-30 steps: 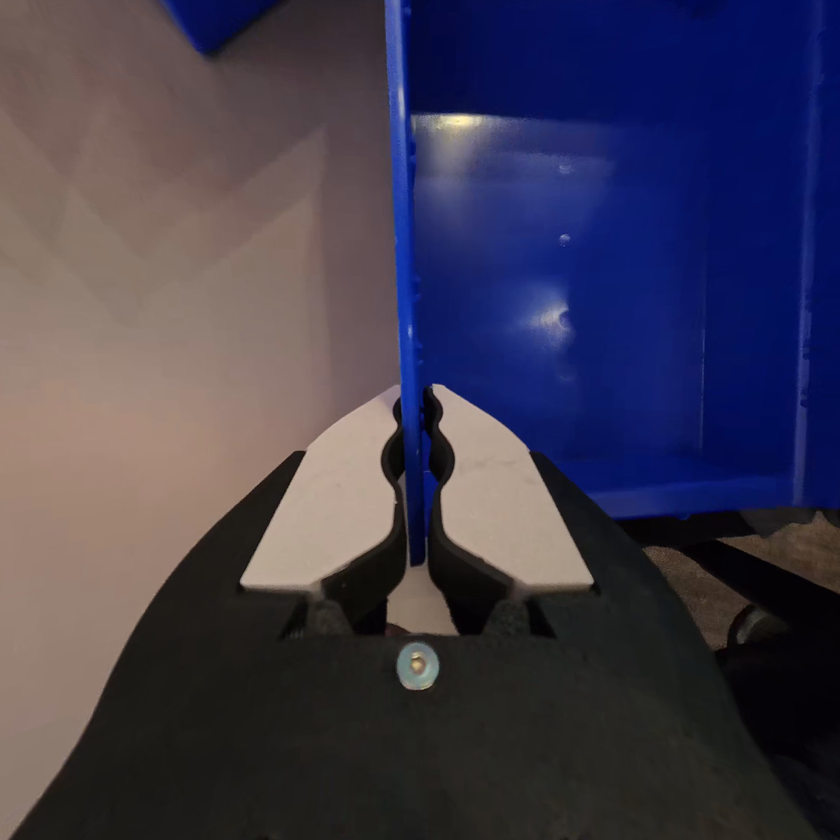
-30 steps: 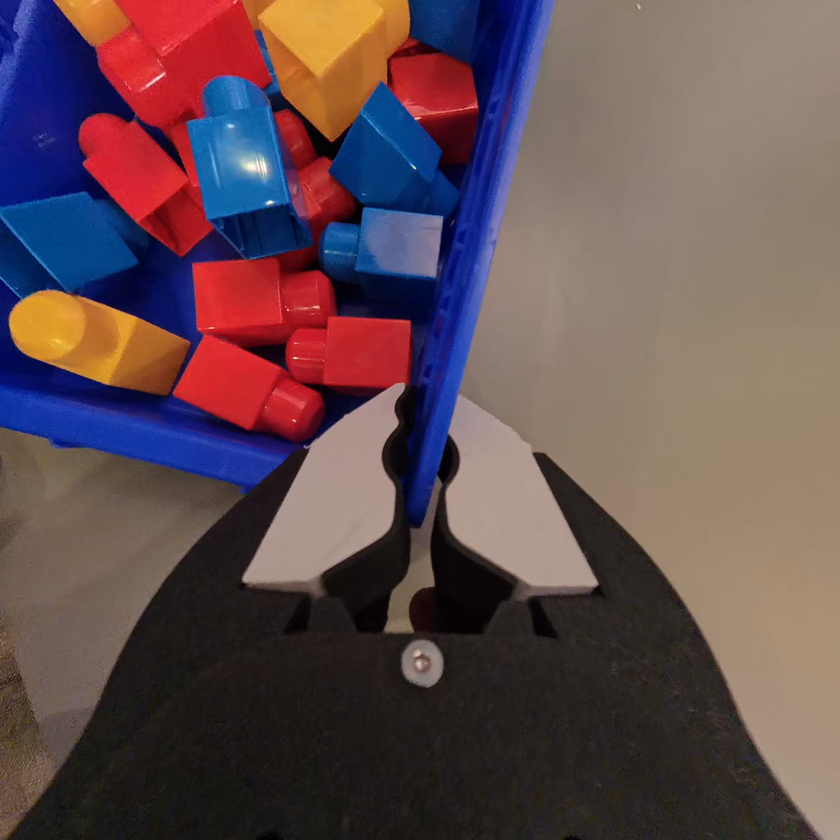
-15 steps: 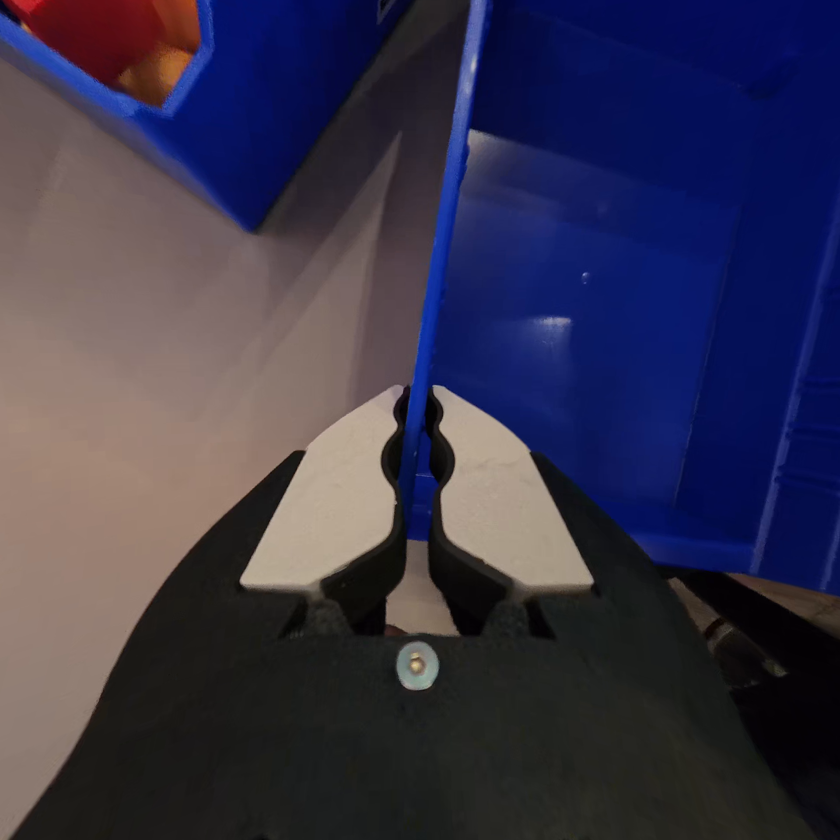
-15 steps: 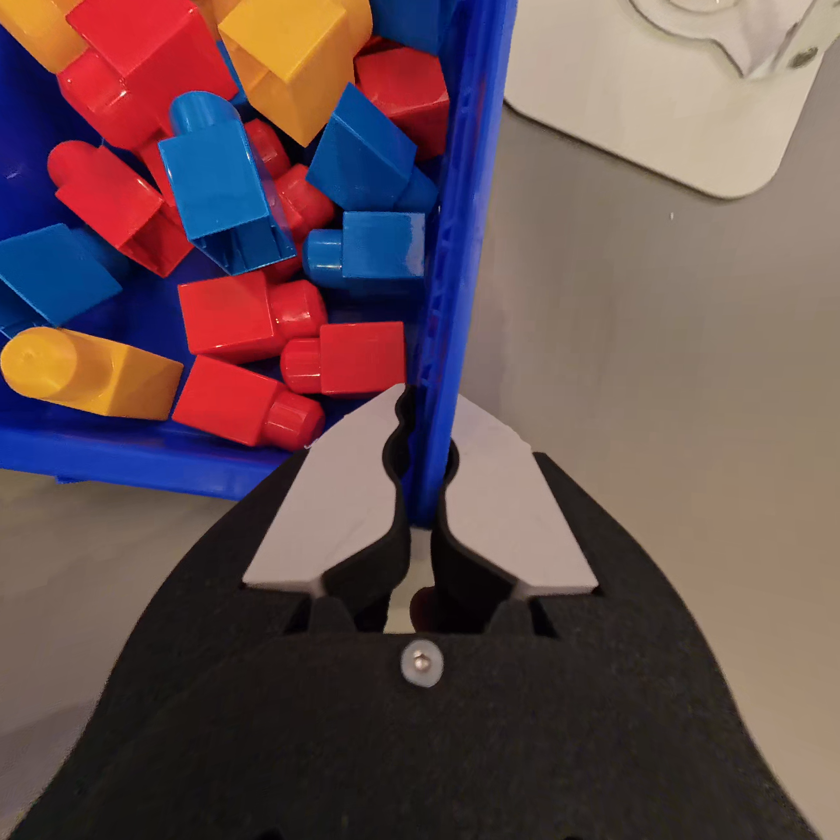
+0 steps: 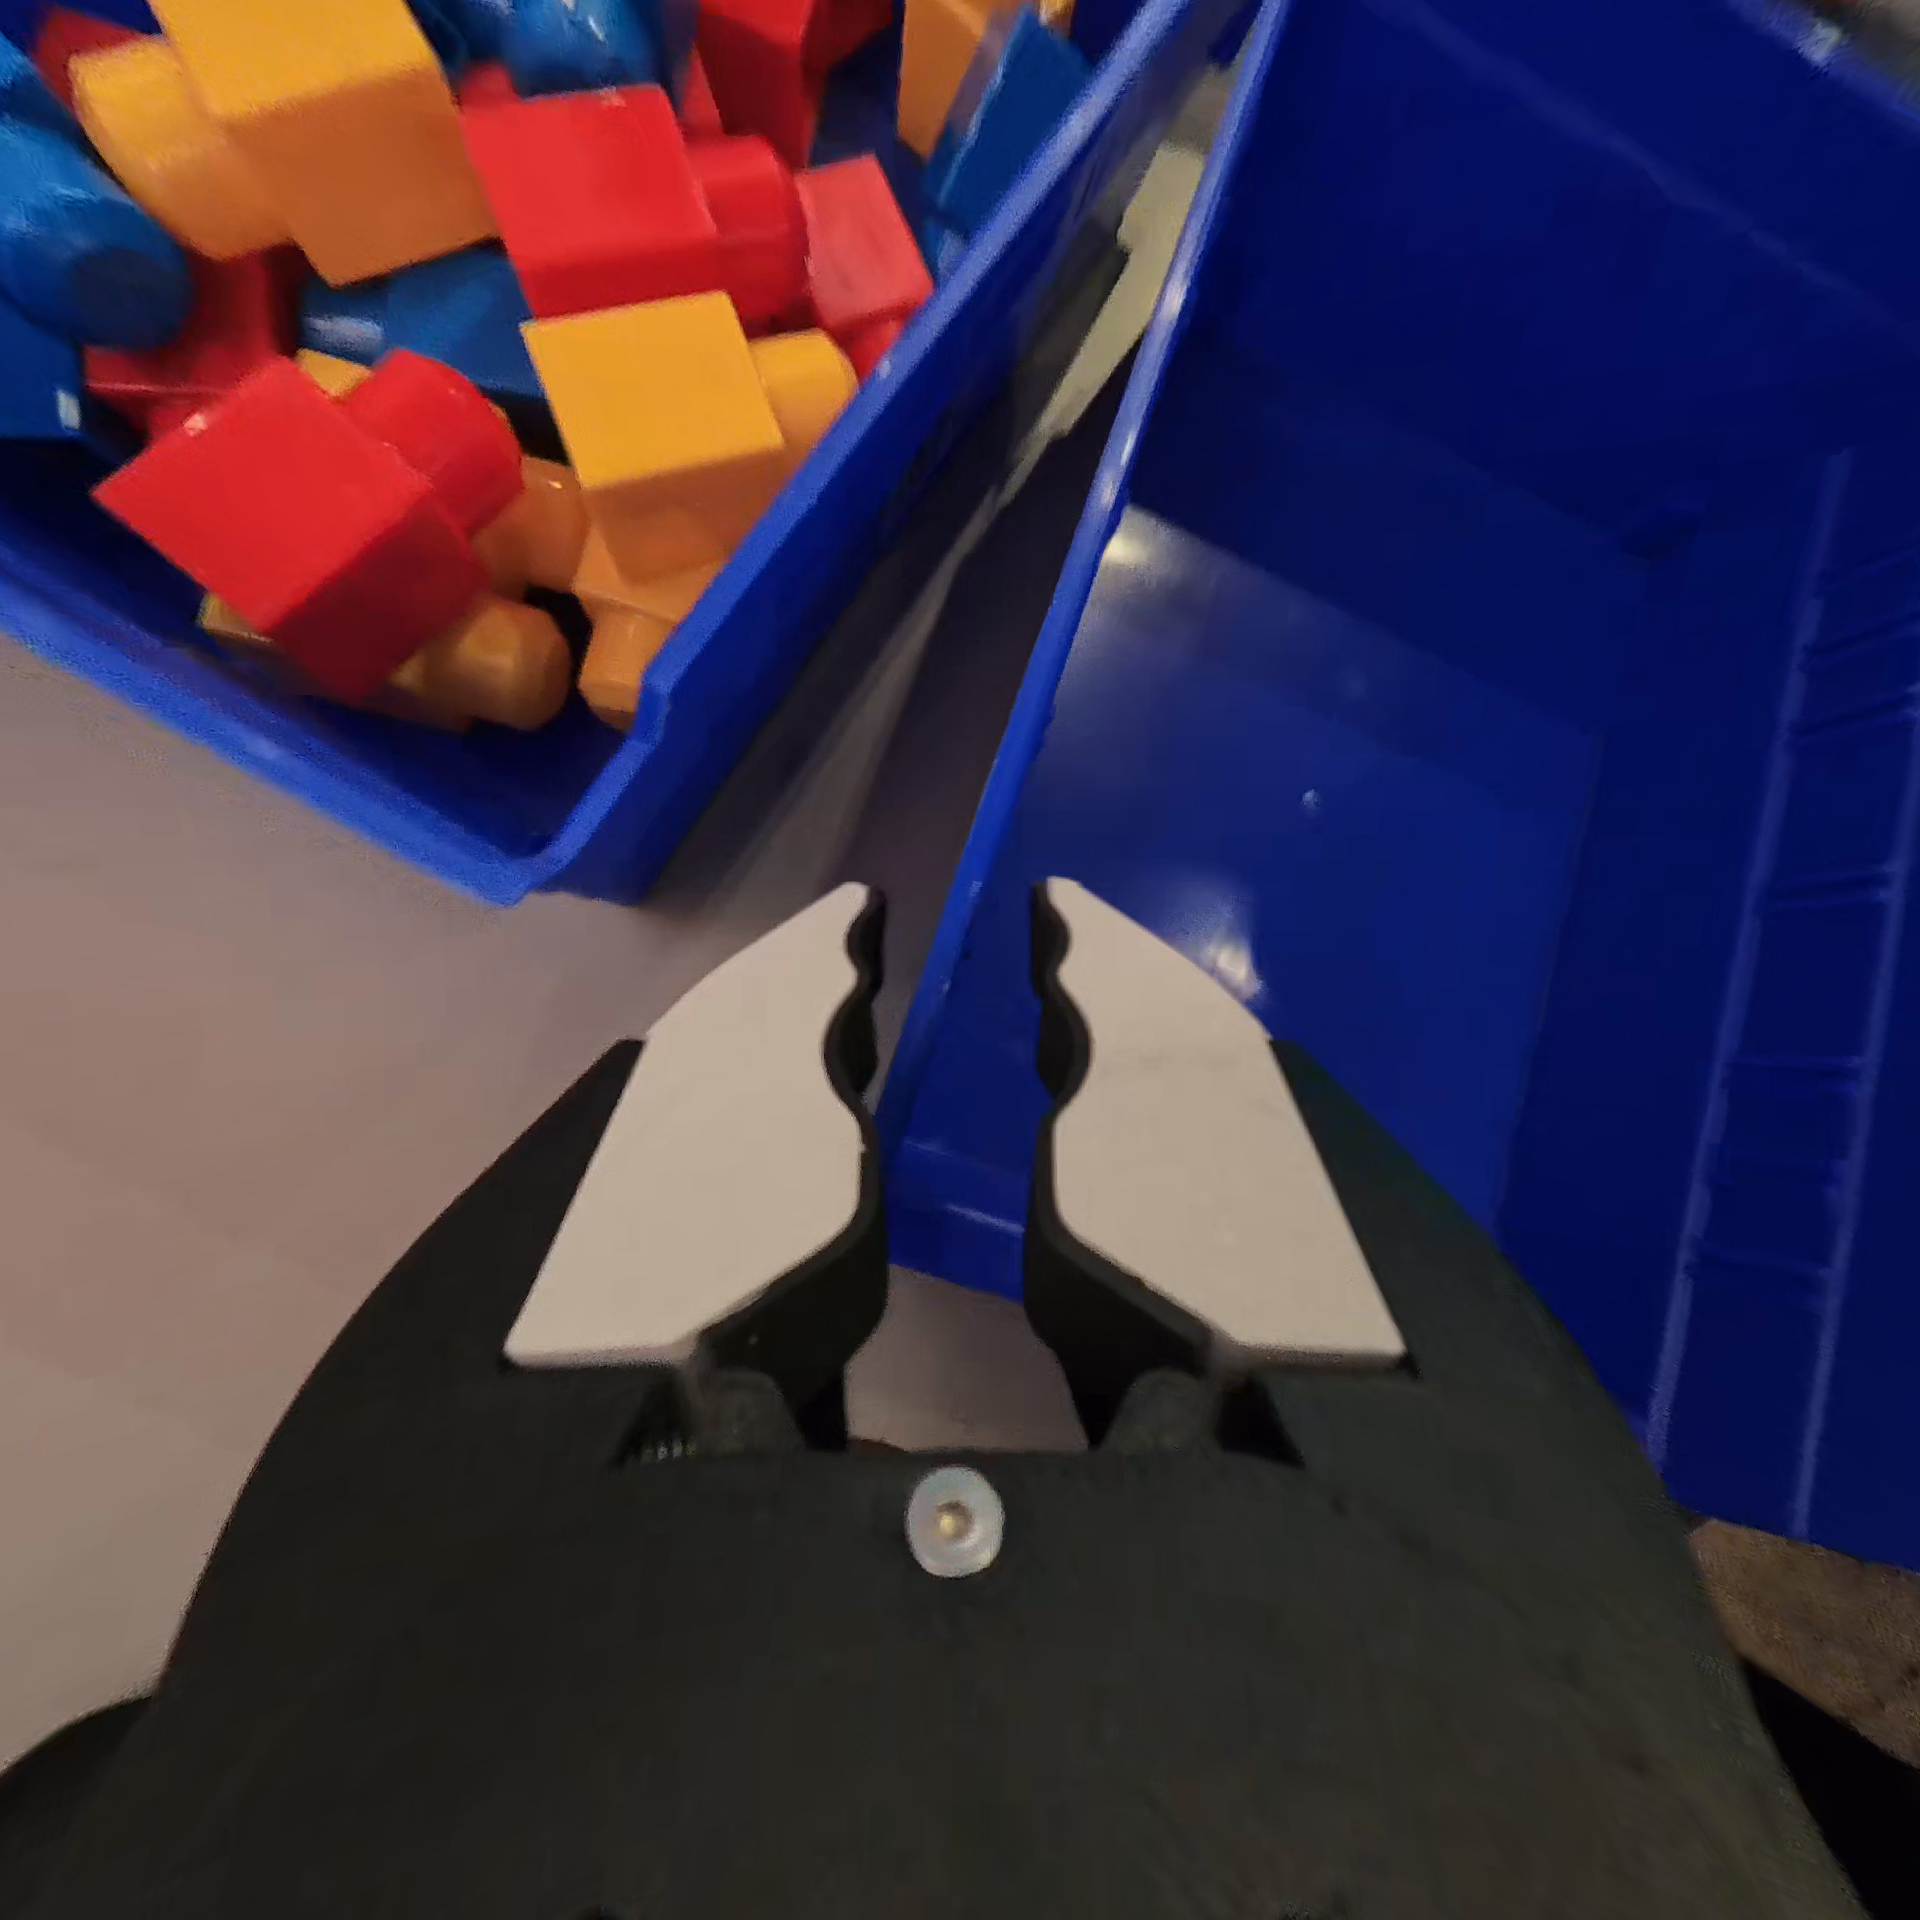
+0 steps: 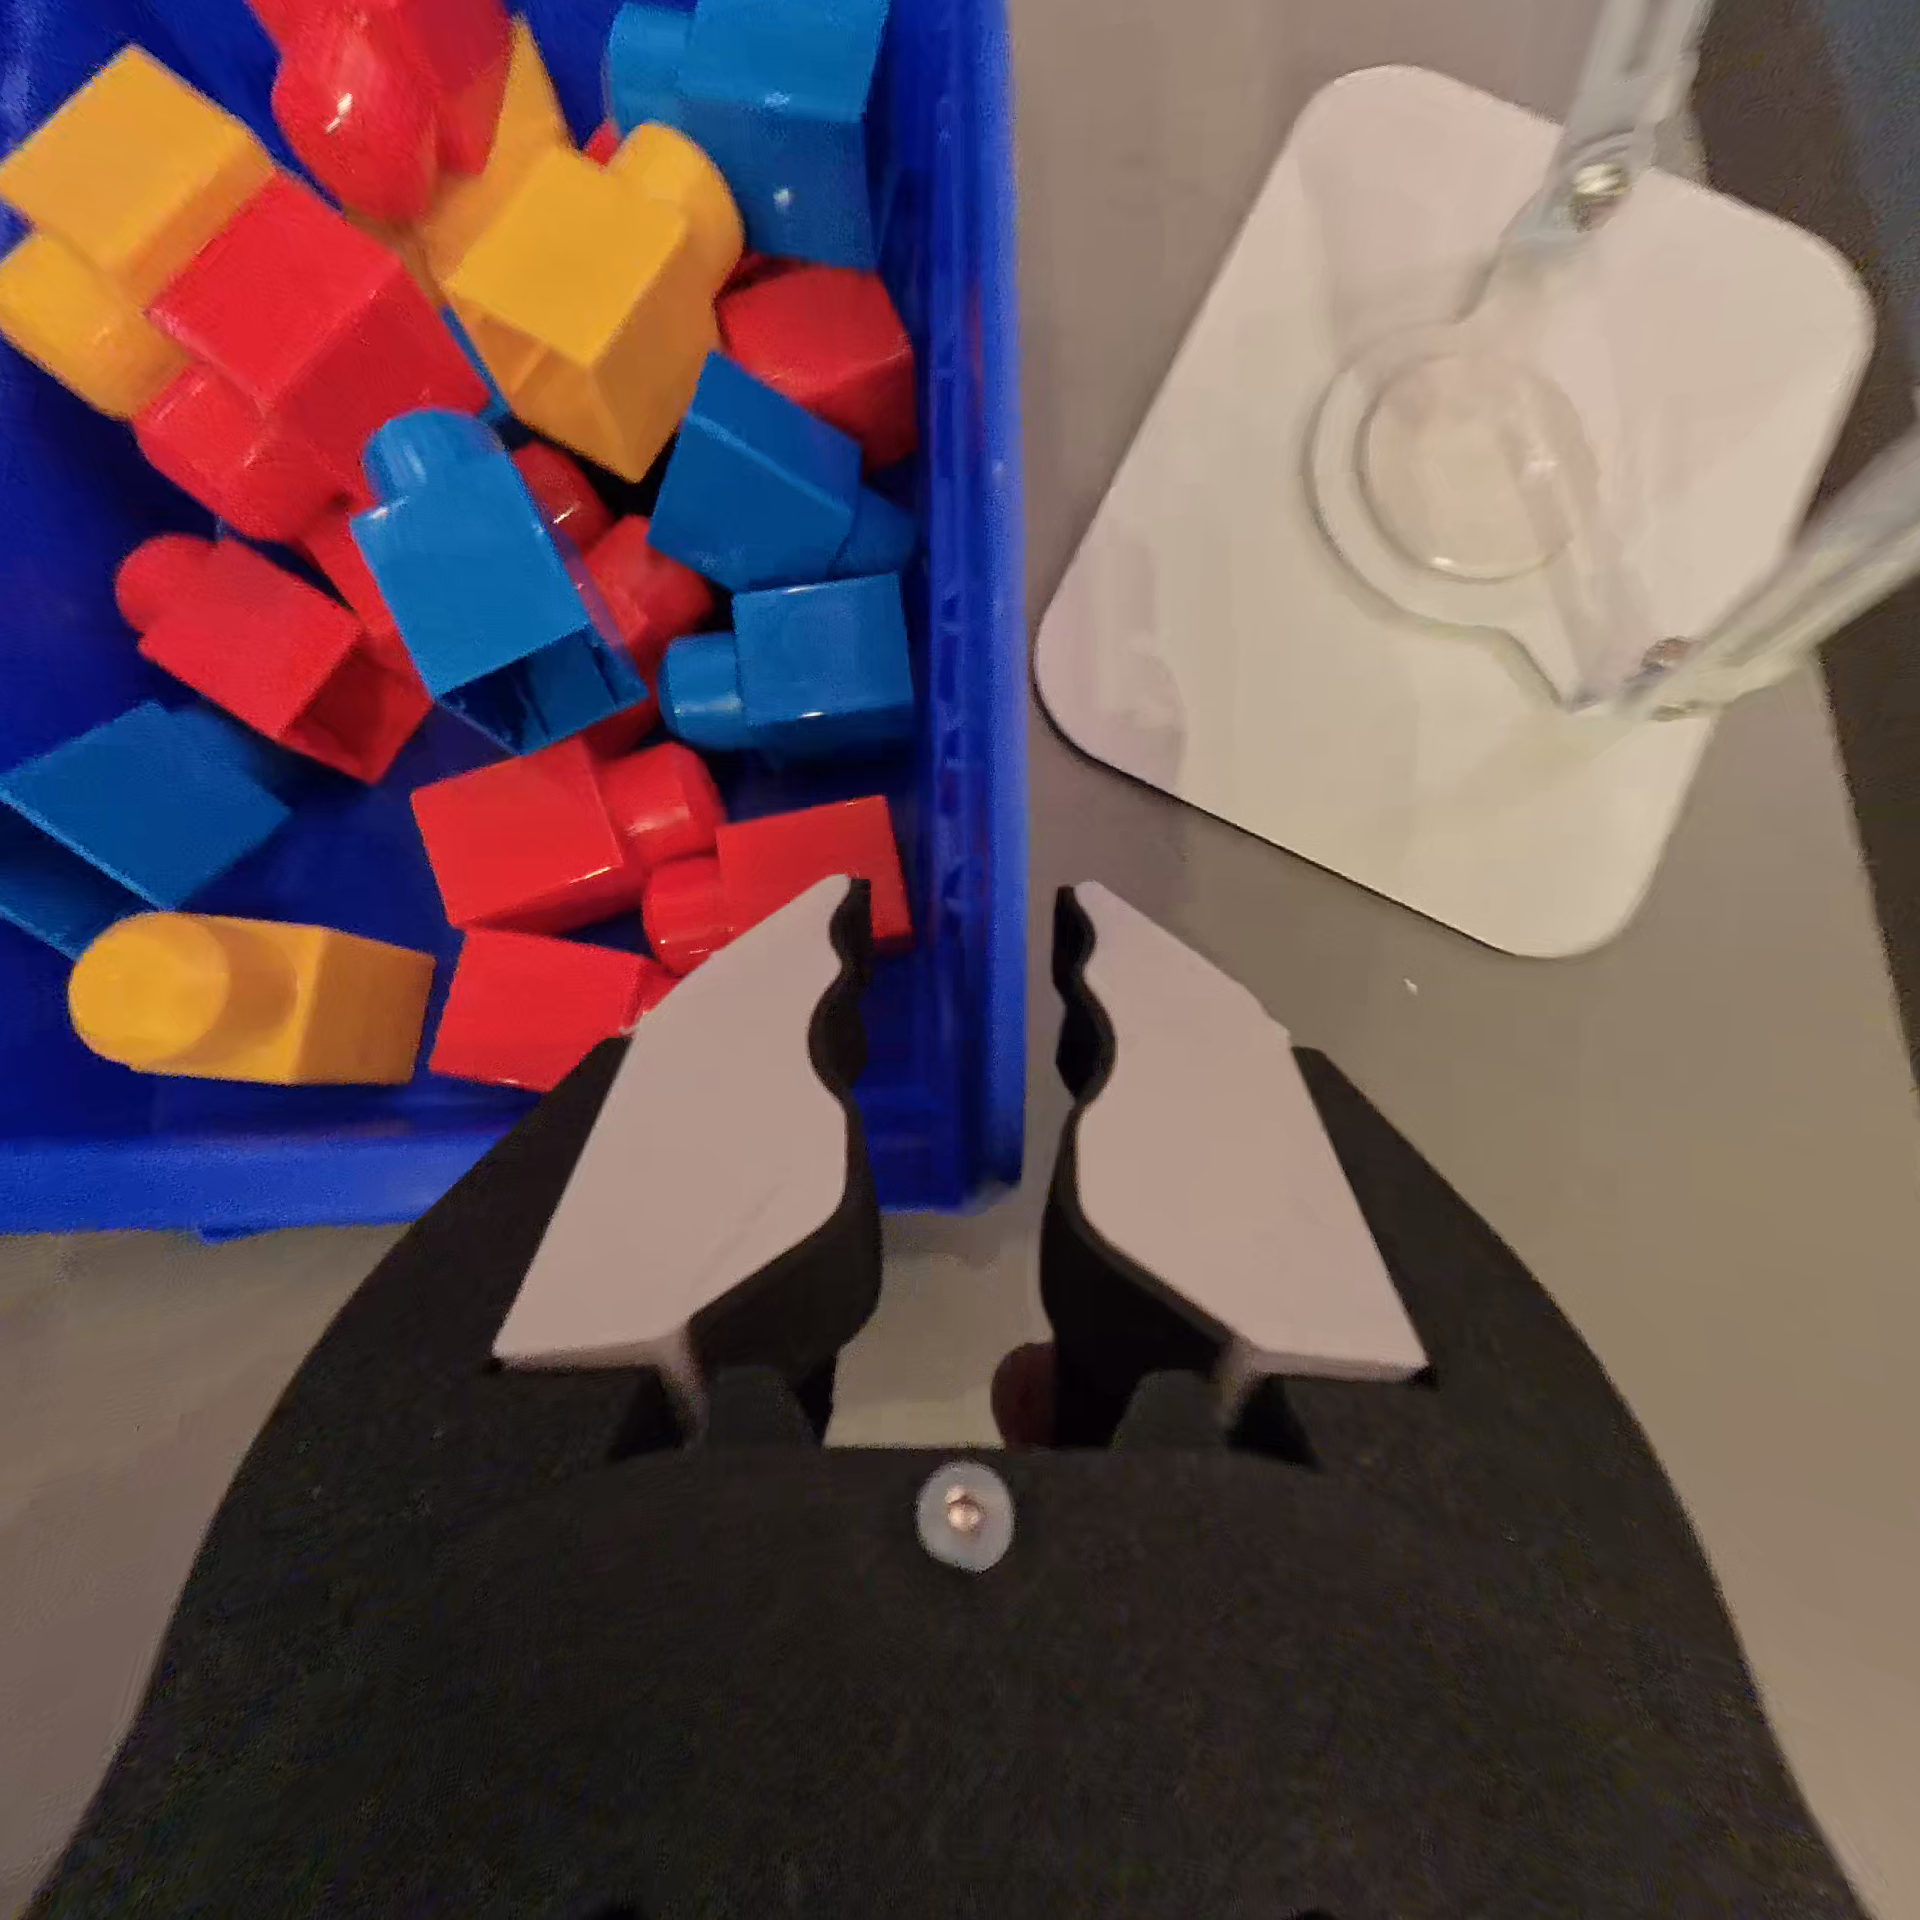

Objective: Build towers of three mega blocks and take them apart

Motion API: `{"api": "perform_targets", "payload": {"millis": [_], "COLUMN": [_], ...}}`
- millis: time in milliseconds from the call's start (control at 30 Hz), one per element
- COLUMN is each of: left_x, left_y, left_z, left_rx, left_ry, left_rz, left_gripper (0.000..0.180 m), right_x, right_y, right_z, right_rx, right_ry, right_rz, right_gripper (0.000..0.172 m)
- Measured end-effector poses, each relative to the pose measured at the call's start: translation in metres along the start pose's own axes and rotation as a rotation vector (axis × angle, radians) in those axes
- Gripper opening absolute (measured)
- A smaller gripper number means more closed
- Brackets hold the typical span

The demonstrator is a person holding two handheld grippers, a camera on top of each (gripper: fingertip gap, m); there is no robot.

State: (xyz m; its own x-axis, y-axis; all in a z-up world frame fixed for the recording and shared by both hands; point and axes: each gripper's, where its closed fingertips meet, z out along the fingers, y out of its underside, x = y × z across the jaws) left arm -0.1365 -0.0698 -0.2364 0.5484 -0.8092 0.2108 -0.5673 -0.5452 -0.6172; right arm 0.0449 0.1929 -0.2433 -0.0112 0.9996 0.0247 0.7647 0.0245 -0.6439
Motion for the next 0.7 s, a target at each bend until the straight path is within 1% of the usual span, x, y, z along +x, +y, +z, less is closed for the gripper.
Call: {"api": "perform_targets", "payload": {"millis": [33,100,133,167,200,233,300,400,467,533,567,633,700], "left_x": [-0.003,-0.012,-0.018,-0.024,-0.031,-0.040,-0.057,-0.081,-0.091,-0.101,-0.104,-0.111,-0.112], "left_y": [-0.001,-0.002,-0.008,-0.015,-0.023,-0.030,-0.041,-0.057,-0.065,-0.070,-0.070,-0.070,-0.070], "left_z": [-0.007,-0.026,-0.037,-0.047,-0.056,-0.062,-0.064,-0.055,-0.045,-0.035,-0.029,-0.020,-0.011], "left_rx": [0.028,0.073,0.120,0.171,0.214,0.243,0.246,0.214,0.181,0.160,0.129,0.075,0.048], "left_ry": [-0.015,-0.064,-0.091,-0.113,-0.141,-0.172,-0.218,-0.259,-0.243,-0.248,-0.249,-0.275,-0.252], "left_rz": [-0.021,-0.078,-0.114,-0.154,-0.190,-0.221,-0.283,-0.356,-0.386,-0.413,-0.422,-0.411,-0.428], "left_gripper": [0.035,0.041,0.043,0.043,0.044,0.048,0.049,0.048,0.051,0.045,0.045,0.043,0.042], "right_x": [-0.001,-0.010,-0.019,-0.033,-0.051,-0.070,-0.106,-0.166,-0.195,-0.213,-0.219,-0.224,-0.226], "right_y": [-0.001,-0.004,-0.002,-0.001,-0.003,-0.004,-0.004,-0.003,0.000,0.003,0.005,0.005,0.004], "right_z": [-0.009,-0.034,-0.048,-0.061,-0.073,-0.082,-0.090,-0.078,-0.067,-0.057,-0.053,-0.048,-0.048], "right_rx": [0.008,0.027,0.022,0.019,0.030,0.039,0.029,0.012,0.010,0.009,0.009,0.027,0.033], "right_ry": [0.034,0.111,0.148,0.159,0.153,0.149,0.147,0.068,0.022,0.020,0.024,0.058,0.094], "right_rz": [0.015,0.024,0.027,0.045,0.068,0.084,0.109,0.145,0.203,0.260,0.282,0.330,0.364], "right_gripper": [0.038,0.040,0.046,0.043,0.043,0.044,0.046,0.050,0.057,0.056,0.057,0.066,0.071]}}
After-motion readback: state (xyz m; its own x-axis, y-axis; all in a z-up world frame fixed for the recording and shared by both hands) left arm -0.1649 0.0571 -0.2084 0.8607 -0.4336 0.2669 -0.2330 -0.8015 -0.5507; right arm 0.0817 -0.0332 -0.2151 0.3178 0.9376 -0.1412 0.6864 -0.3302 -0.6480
